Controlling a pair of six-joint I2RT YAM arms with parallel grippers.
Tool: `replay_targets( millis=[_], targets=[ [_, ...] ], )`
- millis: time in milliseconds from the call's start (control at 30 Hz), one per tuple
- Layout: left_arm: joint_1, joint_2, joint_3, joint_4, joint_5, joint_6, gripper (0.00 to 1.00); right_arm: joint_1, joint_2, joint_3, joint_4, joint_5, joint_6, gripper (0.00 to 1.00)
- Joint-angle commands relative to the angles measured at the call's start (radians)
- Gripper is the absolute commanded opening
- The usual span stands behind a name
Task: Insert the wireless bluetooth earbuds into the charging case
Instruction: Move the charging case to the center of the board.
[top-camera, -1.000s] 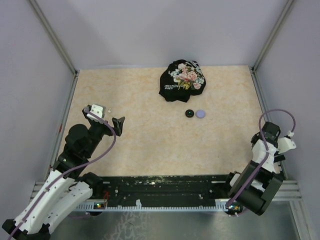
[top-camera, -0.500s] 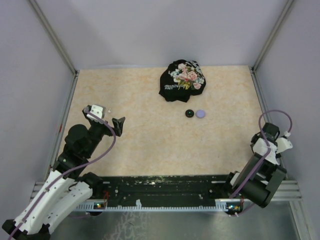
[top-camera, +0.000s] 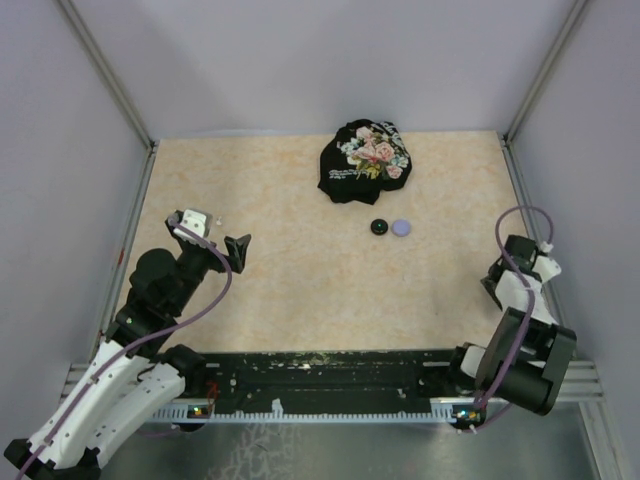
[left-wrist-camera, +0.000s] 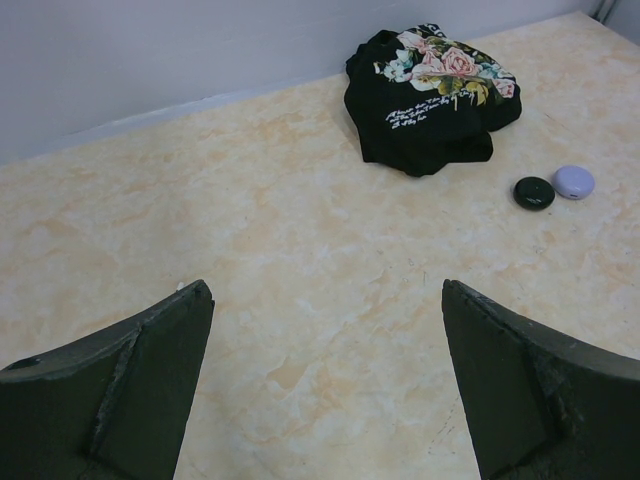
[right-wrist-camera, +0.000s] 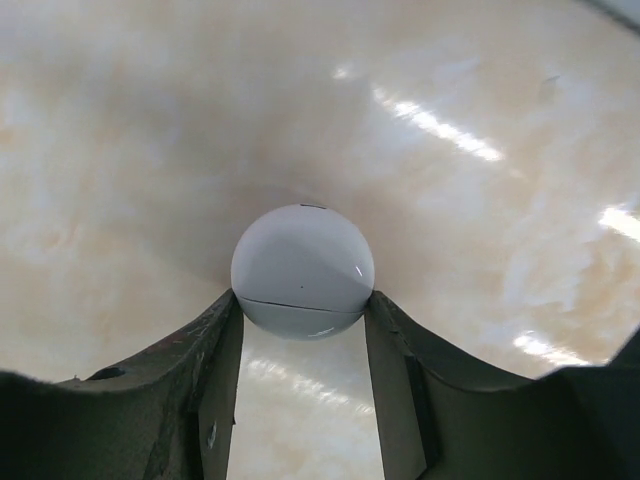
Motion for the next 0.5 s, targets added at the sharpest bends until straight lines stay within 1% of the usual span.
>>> replay_targets(
  millis=[0,233,367,467],
  targets=[
    [-0.004,0.001,-0.002,0.026,0.002,-0.002,1.00,0.180,0.012,0.047,-0.076,-0.024,0.027,0.42],
    [-0.004,0.012,-0.002,0.024,0.000,-0.003,1.00,0.560,0.049,0.141,-0.176,0.025,0.118,0.41],
    [-0.002,0.020,-0.003,0.022,-0.005,-0.003,1.00,0.785,0.114,0.235,-0.232,0.082,0.166,0.41],
    [-0.002,0.027,-0.002,0.021,-0.007,-0.003,1.00,0.930,0.189,0.316,-0.259,0.083,0.186,0.41]
  ],
)
